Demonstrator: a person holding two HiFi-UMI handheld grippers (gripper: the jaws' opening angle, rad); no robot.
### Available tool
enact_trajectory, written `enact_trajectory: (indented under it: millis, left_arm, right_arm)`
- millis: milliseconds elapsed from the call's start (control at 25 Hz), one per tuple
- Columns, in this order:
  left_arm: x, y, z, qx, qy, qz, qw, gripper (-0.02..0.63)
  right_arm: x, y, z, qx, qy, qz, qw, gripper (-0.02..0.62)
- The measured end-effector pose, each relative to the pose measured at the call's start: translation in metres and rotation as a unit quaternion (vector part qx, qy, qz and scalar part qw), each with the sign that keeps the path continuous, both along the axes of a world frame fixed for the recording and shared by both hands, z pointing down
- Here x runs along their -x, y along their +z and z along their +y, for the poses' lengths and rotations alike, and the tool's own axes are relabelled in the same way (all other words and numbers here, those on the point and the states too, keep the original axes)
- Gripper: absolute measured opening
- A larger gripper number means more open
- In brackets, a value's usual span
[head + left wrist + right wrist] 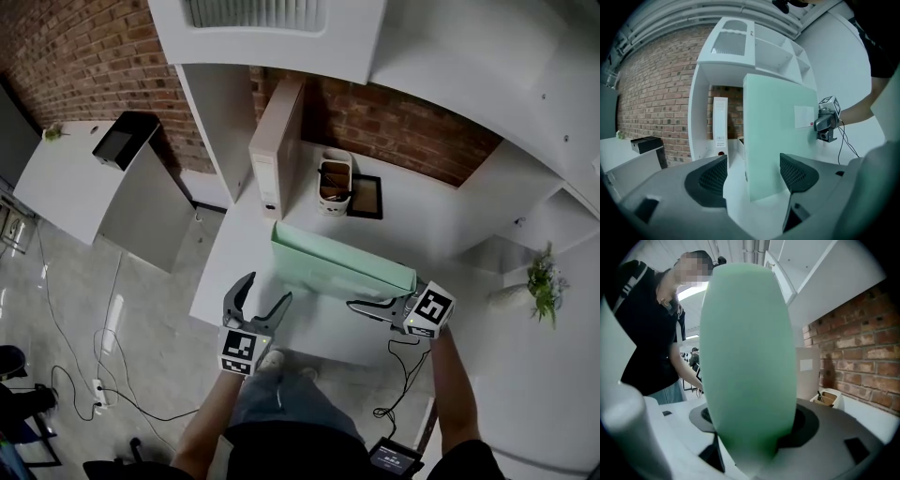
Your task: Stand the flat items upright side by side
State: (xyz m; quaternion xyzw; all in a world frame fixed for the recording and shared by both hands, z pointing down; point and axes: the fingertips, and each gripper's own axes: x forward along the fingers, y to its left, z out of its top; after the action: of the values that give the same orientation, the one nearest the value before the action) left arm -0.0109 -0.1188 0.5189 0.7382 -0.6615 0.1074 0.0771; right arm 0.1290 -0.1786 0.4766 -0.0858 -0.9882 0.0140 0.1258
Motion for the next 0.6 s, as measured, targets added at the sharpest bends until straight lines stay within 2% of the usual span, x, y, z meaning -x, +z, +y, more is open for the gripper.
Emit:
enact_trajectory:
  millis: [120,240,480,600]
  left_arm:
    - [0.0026,0.001,0.0008,0.002,-0.002,-0.002,1.0,0.345]
    - [0.0037,0.002,-0.0009,0.003,-0.002,-0.002,1.0,0.345]
    - [0.0067,0.0025,-0.006,0.005,0.006,0.0,1.0,0.345]
    - [0.0081,0.0011,-0.0091,0.003,0.011,0.003,0.9999,0.345]
  right_arm:
    - [0.0033,0.002,-0.0014,-0.017,-0.002,0.002,1.0,0.278]
    - [0.0058,0.0016,-0.0035,-0.037,0.029,-0.008,0.999,0.197]
    - [0.0076,-0.0004,-0.0041,-0.077,0.121,-0.011,0.99,0.163]
    - [0.0036,-0.0032,-0.0075,-0.075,0.182,-0.013,0.98,0.16]
